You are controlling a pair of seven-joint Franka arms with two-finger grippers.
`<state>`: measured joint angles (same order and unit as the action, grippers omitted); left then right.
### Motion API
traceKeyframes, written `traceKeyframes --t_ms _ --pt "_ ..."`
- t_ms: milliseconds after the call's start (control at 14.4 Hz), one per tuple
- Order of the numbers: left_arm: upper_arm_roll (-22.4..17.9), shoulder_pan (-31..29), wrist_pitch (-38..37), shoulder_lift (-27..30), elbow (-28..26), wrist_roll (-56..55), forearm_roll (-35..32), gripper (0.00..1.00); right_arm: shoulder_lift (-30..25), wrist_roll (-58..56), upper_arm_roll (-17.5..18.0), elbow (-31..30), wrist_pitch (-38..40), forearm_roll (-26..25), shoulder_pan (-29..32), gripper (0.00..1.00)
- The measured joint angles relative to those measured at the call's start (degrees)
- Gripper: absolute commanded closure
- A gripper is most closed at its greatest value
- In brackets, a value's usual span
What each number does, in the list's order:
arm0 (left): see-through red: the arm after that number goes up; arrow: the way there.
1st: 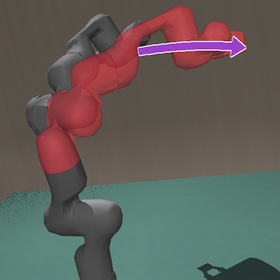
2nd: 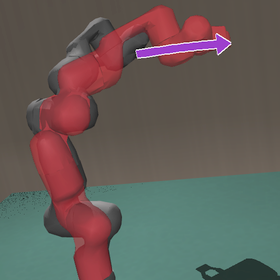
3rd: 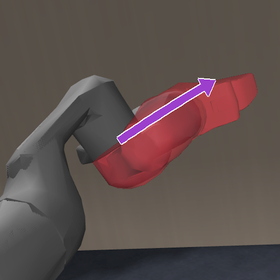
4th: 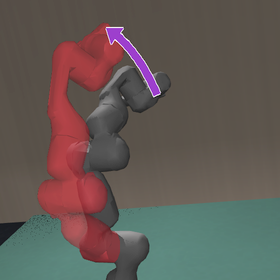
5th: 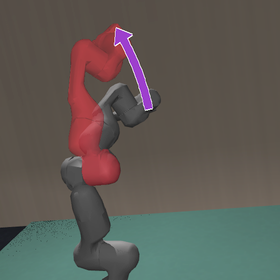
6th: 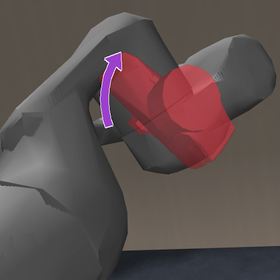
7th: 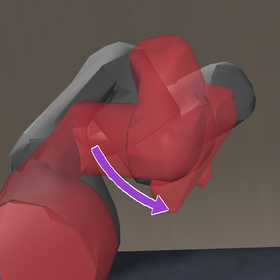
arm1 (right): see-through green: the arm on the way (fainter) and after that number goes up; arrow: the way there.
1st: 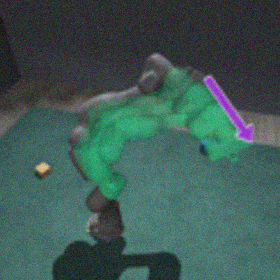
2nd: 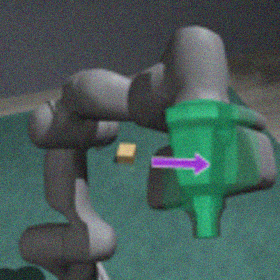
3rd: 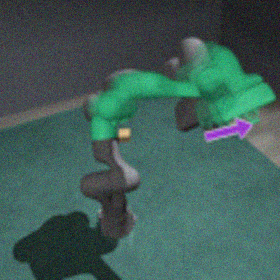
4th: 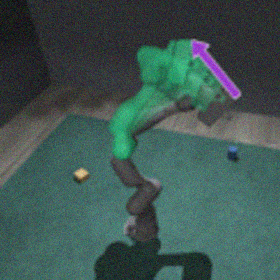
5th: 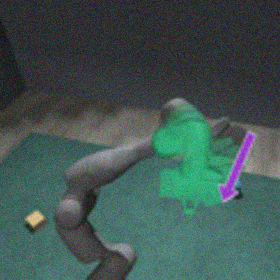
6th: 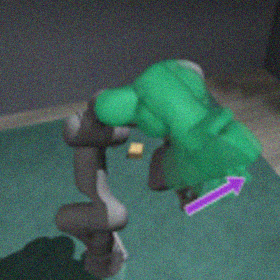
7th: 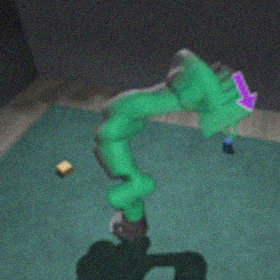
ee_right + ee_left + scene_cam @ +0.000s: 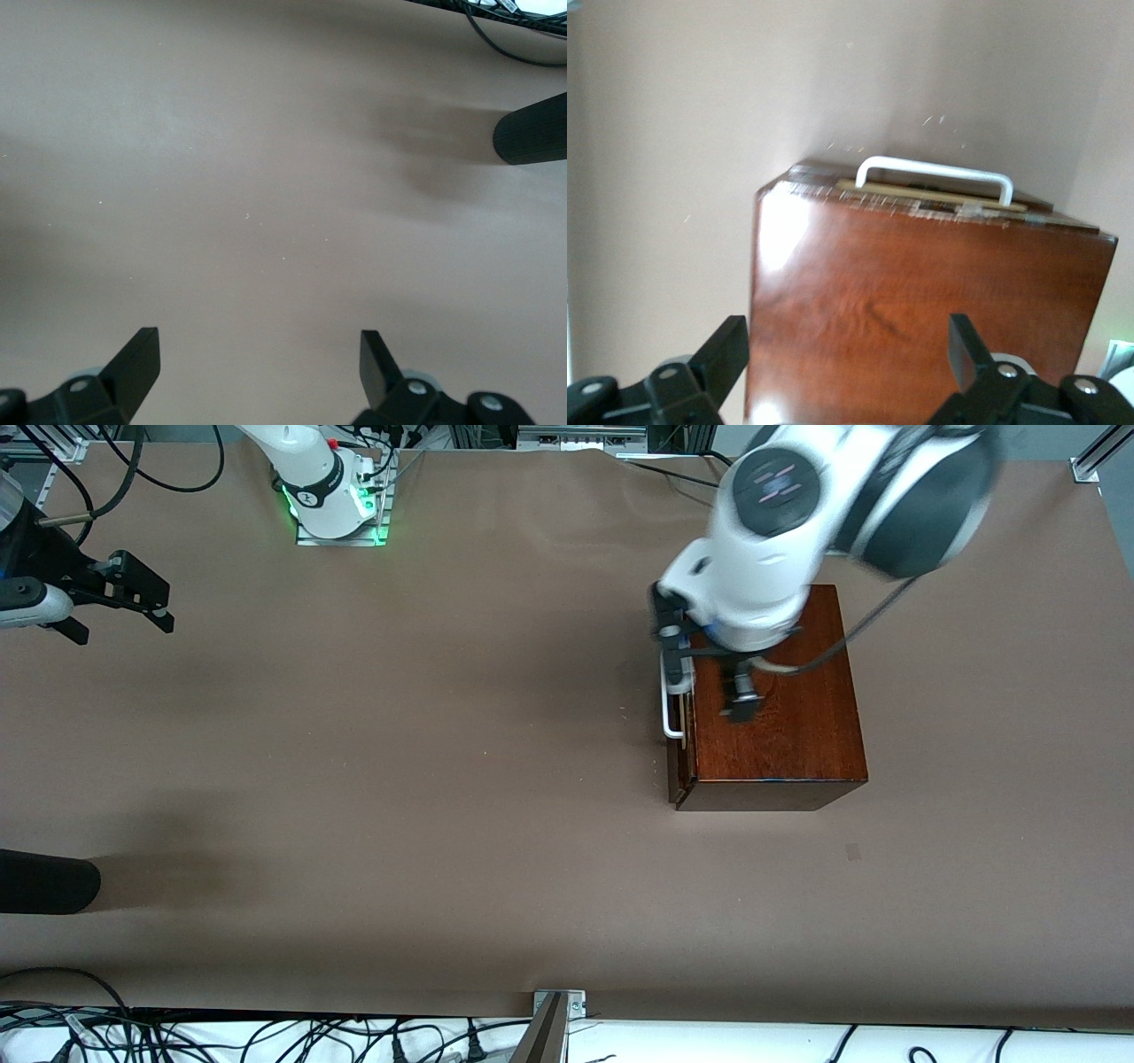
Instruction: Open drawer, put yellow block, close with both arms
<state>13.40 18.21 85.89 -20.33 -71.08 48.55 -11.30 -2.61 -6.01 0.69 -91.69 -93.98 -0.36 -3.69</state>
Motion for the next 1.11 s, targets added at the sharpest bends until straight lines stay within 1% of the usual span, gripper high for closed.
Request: traceKeyframes --t_ms 138,277,415,554,692,900,1108 --pt "-3.02 -1.34 -1.32 0.69 2.41 -0.23 0.87 0.00 0.00 0.00 0.04 0.00 0.01 0.00 -0.01 0.00" --pt "-8.13 -2.16 -1.72 1.50 2.26 -0.79 6.37 0.00 0.00 -0.01 0.19 0.01 0.01 0.00 -0.03 0.00" --pt "-12.26 -3.55 -1.86 2.98 0.65 -1.57 9.56 0.00 0.00 -0.01 0.49 0.02 0.01 0.00 -0.07 0.00" --pt "-13.31 -6.23 -0.71 5.45 -1.99 -4.97 9.98 0.00 0.00 0.00 0.59 0.02 0.06 0.00 -0.07 0.00" --pt "-13.50 -8.70 2.79 8.74 -6.46 -12.71 9.99 0.00 0.00 0.00 0.61 0.02 0.20 0.00 -0.07 0.00" --pt "-13.56 -11.23 7.23 14.01 -14.49 -28.10 9.99 0.00 0.01 0.00 0.62 0.02 0.80 0.00 -0.07 0.00" --pt "-13.52 -11.70 7.68 17.88 -19.26 -44.66 9.99 0.00 0.01 0.00 0.62 0.02 0.92 0.00 -0.07 0.00"
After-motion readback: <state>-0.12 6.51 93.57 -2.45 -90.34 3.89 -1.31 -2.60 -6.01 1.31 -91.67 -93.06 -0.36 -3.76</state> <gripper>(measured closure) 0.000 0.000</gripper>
